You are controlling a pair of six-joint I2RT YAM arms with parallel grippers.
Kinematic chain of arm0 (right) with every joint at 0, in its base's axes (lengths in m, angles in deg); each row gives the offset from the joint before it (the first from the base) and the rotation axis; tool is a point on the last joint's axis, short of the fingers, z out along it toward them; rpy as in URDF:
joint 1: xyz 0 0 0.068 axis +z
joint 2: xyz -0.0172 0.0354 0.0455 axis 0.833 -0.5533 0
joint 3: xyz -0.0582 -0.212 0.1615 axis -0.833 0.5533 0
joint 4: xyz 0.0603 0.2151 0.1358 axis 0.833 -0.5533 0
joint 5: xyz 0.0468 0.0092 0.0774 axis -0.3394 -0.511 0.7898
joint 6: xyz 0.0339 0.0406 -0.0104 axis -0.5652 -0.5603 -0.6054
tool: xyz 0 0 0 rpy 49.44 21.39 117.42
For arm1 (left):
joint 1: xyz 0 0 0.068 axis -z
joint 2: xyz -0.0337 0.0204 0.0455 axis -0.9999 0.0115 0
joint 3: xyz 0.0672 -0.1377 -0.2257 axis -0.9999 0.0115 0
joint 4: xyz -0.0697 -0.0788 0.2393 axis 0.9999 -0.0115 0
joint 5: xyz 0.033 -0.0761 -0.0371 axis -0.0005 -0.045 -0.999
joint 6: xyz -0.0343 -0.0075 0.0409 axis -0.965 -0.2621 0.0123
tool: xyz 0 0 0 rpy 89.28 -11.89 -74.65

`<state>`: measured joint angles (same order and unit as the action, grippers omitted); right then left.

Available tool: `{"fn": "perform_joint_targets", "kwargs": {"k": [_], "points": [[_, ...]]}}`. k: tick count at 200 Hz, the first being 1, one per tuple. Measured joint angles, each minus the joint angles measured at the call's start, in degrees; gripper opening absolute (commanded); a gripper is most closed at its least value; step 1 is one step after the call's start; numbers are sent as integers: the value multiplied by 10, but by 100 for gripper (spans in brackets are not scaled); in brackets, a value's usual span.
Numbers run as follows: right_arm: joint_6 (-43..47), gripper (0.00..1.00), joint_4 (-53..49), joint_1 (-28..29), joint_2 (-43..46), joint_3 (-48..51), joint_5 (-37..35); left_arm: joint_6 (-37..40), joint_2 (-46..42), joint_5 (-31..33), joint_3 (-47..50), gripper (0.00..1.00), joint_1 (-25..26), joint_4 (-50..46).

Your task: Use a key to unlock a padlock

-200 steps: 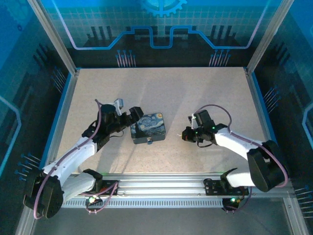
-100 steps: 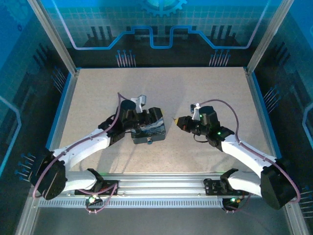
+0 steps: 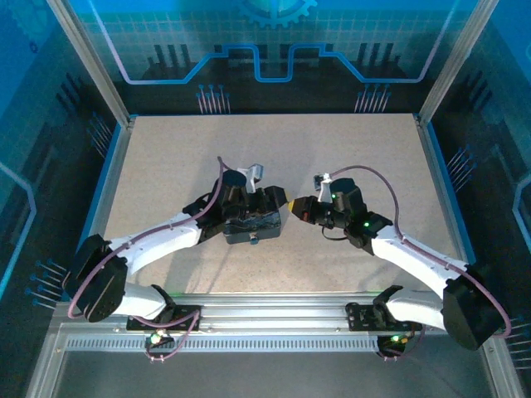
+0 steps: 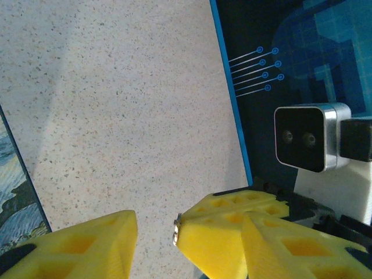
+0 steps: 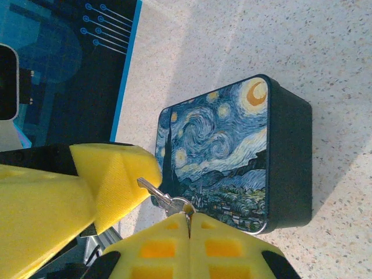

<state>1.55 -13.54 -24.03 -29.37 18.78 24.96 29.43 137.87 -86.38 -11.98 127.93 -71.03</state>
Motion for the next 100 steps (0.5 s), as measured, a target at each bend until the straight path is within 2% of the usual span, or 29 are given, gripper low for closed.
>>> {"fn": "perform_joint_targets", "kwargs": {"k": [100], "points": [[0,0,2,11,-4,-6,0,0,5,7,-1,9,2,6]]}}
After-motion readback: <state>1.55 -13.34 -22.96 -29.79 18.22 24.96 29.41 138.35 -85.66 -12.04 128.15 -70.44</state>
